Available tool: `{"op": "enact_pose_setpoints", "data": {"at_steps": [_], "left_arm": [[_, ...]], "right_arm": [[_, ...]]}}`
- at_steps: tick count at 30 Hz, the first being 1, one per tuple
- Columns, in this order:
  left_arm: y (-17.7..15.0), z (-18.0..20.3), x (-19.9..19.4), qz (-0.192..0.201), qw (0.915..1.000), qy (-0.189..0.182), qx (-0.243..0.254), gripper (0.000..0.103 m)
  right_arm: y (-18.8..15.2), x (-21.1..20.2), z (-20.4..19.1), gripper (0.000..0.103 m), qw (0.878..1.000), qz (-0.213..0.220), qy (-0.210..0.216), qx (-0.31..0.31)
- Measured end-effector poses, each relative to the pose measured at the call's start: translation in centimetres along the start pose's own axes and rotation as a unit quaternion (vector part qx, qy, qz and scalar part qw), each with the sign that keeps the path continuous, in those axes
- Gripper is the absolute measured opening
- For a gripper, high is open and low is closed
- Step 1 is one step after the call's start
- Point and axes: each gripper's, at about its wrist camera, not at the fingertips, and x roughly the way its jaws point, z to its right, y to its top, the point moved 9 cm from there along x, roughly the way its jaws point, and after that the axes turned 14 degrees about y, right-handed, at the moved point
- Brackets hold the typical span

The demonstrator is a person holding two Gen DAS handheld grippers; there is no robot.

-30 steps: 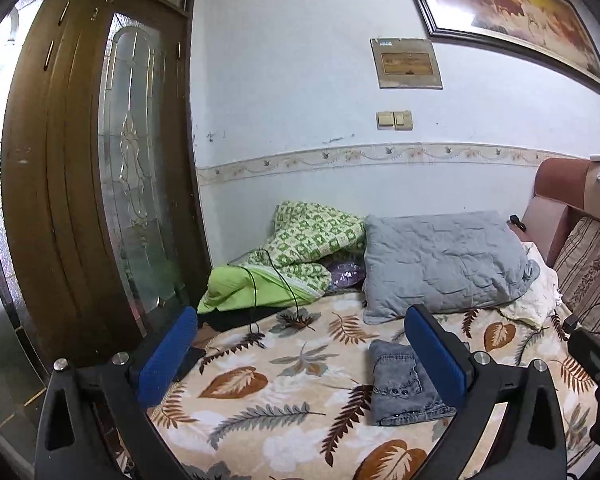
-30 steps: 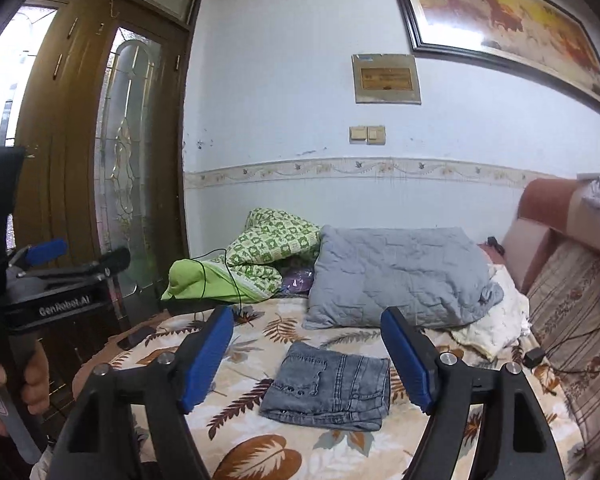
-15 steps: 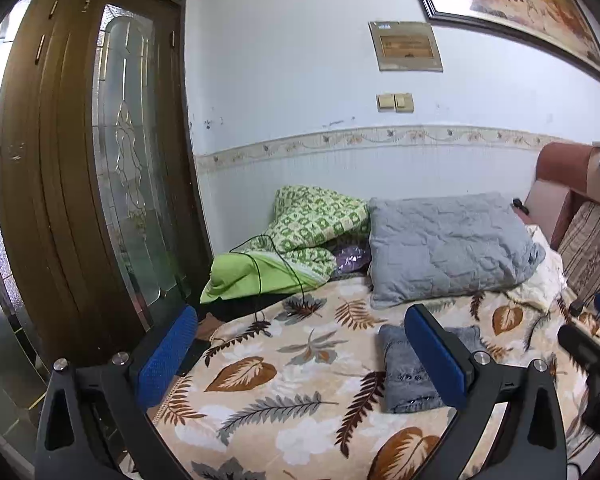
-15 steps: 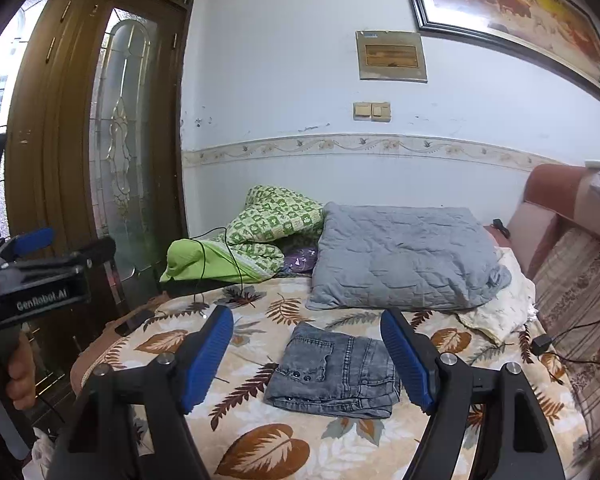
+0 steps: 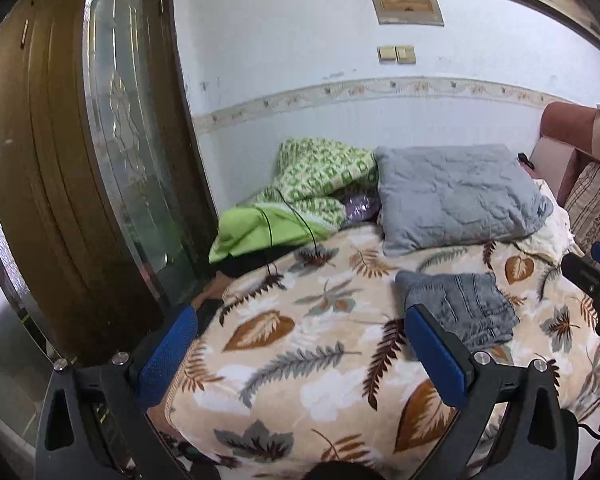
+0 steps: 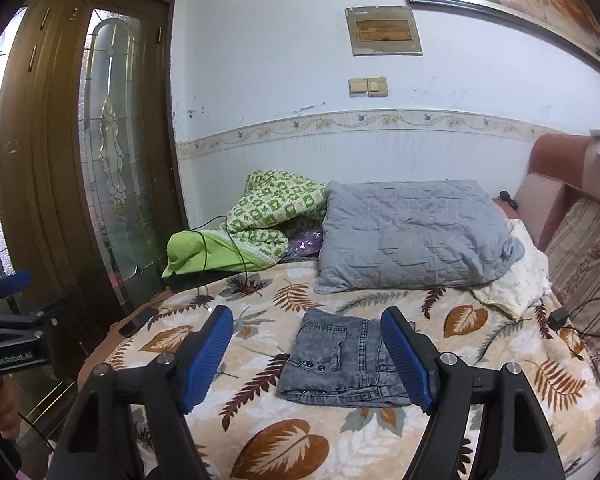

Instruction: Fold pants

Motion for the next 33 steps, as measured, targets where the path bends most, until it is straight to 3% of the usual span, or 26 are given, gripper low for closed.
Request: {"op": "enact_pose_setpoints", "data": {"at_steps": [5,17,26,33], "left_arm": [[-0.4,0.6,0.4,-0.014,0.9999,-0.008,-0.003,0.103],[2.3,5.2,0.0,0.003,0.9998,-0.016,-0.007,0.103],[3.9,10.0,-1.8,0.030,0.9987,-0.033,0.027,0.103],[3.3,10.9,-1.9,0.028,0.9981,-0.040,0.038,0.103]], "right_arm": [[-0.2,-0.8,0.0,0.079,1.000,-0.001,-0.013,-0.027],[-2.1,-4.2,3.7,0.079,0.998,-0.002,-0.040,-0.047],[-4.1,-6.0,7.9,0.079,0.999,-0.003,-0.051,-0.006],[-4.2,-5.7,8.0,0.079,0.999,-0.005,-0.043,0.009]]}}
